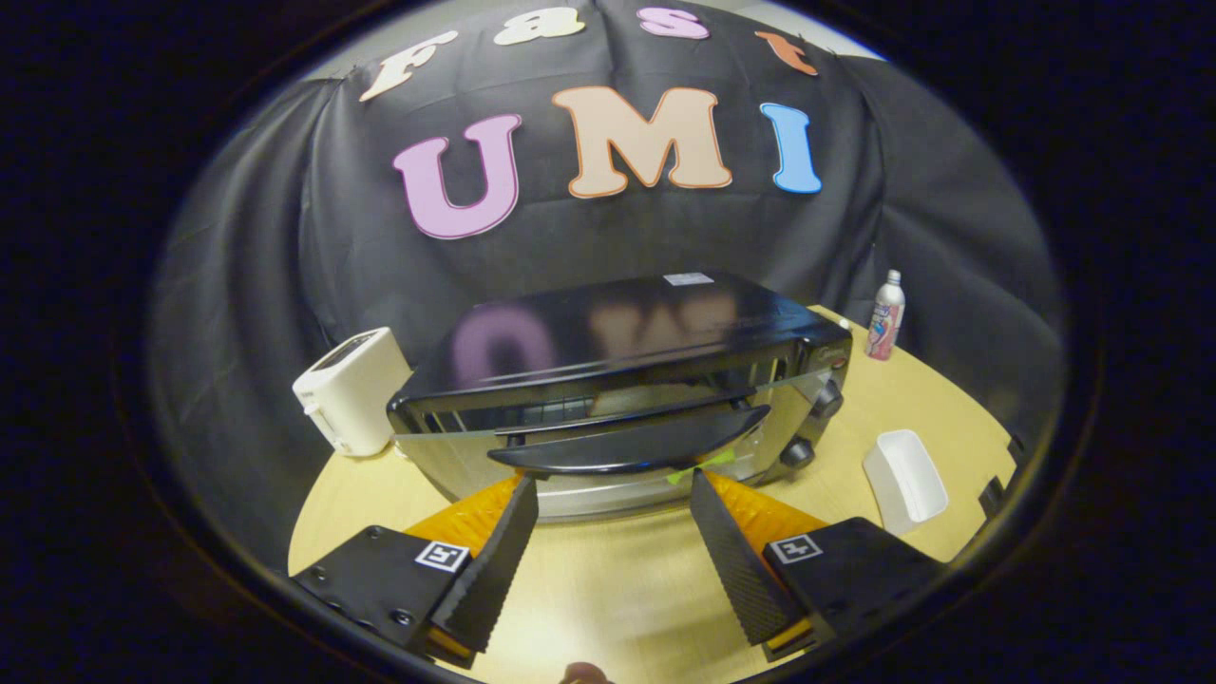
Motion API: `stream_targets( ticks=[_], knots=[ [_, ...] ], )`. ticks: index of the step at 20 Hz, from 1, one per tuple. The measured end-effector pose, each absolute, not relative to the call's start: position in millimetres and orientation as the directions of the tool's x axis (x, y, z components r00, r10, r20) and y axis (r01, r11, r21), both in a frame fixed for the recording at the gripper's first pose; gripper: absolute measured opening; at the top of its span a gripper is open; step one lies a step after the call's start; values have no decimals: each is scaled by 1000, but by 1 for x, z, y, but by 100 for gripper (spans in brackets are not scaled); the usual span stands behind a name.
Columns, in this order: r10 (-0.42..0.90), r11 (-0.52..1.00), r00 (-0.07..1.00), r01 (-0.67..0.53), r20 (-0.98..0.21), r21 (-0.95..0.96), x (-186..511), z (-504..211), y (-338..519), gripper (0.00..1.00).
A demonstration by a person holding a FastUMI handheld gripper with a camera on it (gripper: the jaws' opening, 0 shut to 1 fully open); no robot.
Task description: Open the toaster oven, put the food inside, and close the toaster oven door.
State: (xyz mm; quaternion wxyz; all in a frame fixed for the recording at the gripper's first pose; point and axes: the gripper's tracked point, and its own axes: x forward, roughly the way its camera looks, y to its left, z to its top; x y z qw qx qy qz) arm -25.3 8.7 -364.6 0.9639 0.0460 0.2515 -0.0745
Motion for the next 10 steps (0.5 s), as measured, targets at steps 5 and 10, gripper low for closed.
stream_targets(
  ticks=[5,10],
  knots=[
    [-80,989,875,131,-477,74,-3,-359,20,100],
    [-84,994,868,104,-490,15,3,-360,23,100]
  ],
)
